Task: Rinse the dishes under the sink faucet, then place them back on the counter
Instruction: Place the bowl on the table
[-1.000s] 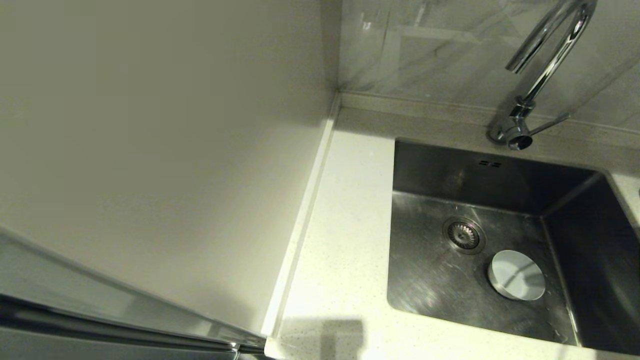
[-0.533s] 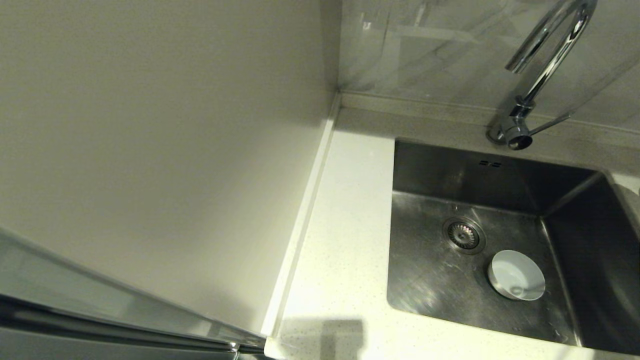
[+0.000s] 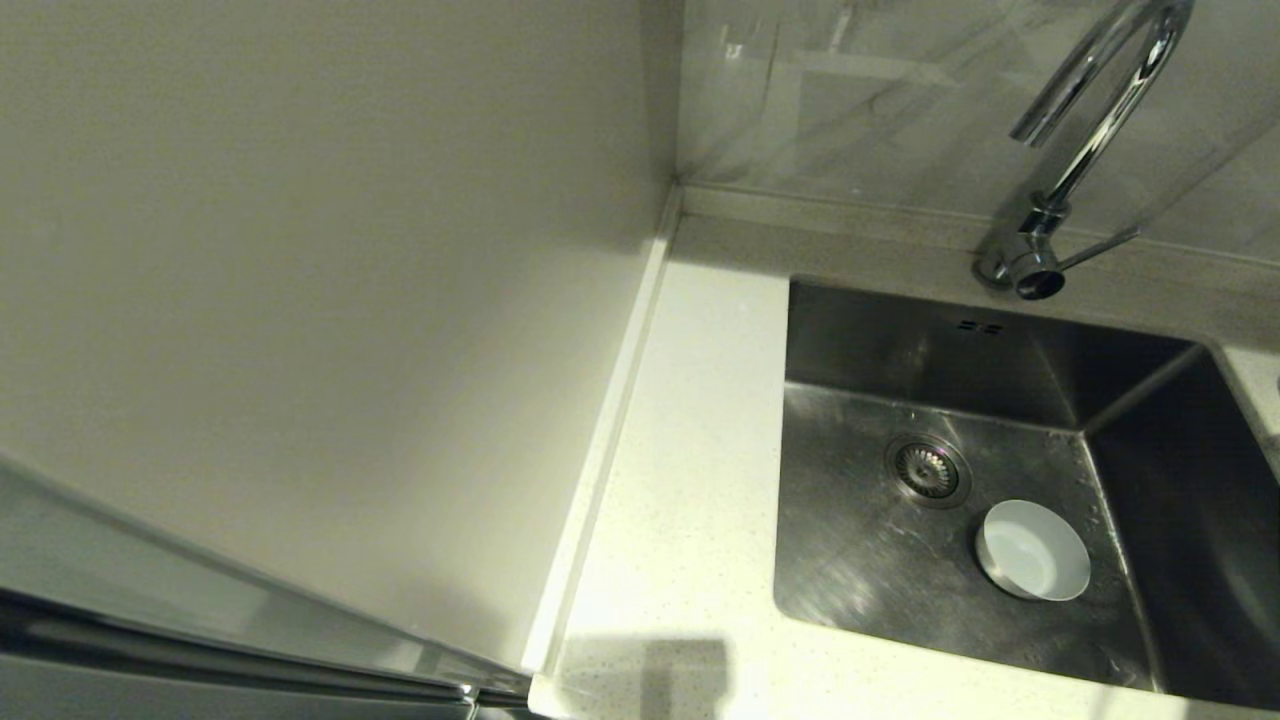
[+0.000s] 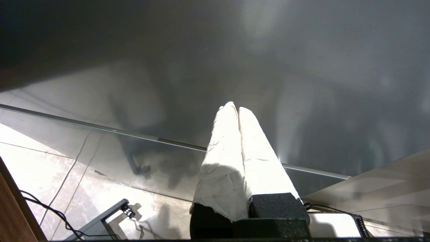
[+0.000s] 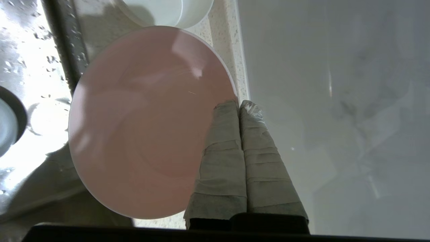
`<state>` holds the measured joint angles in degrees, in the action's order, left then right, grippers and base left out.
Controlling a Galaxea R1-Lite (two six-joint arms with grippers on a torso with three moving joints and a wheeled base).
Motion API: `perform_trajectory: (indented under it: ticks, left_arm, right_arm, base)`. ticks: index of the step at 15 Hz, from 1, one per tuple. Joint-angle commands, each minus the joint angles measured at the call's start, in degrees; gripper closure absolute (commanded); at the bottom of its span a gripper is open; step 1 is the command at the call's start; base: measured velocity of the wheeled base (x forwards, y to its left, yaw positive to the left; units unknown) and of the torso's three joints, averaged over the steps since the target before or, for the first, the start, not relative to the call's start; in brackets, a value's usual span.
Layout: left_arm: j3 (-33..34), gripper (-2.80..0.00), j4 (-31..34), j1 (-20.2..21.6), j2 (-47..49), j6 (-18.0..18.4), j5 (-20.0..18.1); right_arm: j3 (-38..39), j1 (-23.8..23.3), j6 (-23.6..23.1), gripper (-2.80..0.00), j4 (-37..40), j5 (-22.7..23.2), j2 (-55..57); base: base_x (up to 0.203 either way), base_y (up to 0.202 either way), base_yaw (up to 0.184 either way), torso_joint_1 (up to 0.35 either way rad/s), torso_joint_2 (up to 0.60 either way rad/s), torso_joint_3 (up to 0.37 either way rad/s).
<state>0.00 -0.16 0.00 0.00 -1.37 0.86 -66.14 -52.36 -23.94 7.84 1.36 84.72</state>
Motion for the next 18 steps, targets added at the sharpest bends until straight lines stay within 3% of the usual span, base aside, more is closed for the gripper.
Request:
perform_trajectory:
  ticks: [1,9,10,18]
  left_arm:
    - [0.0,0.00,0.0,-0.1,-0.2,0.0,0.0]
    - [0.0,0.00,0.0,0.0,-0.2,0.0,0.0]
    - [0.0,0.00,0.0,0.0,-0.2,0.0,0.0]
    - [0.0,0.00,0.0,0.0,-0.2,0.0,0.0]
  right_arm:
    - [-1.3,-0.2,-0.2,0.00,-0.2,0.0,5.1]
    - [-7.7,0.2,-0.4,0.00,-2.2,-0.8,15.8]
    - [-7.6,0.3,-0.5,-2.80,-4.5,-0.9,16.4]
    - [-9.3,1.0,-0.1,-2.80,-9.8,-0.5,16.6]
  base:
    - [0.000,0.000,0.000,0.000,0.00,0.000]
    - [0.000,0.000,0.000,0.000,0.00,0.000]
    - [0.000,0.000,0.000,0.000,0.00,0.000]
    - [0.000,0.000,0.000,0.000,0.00,0.000]
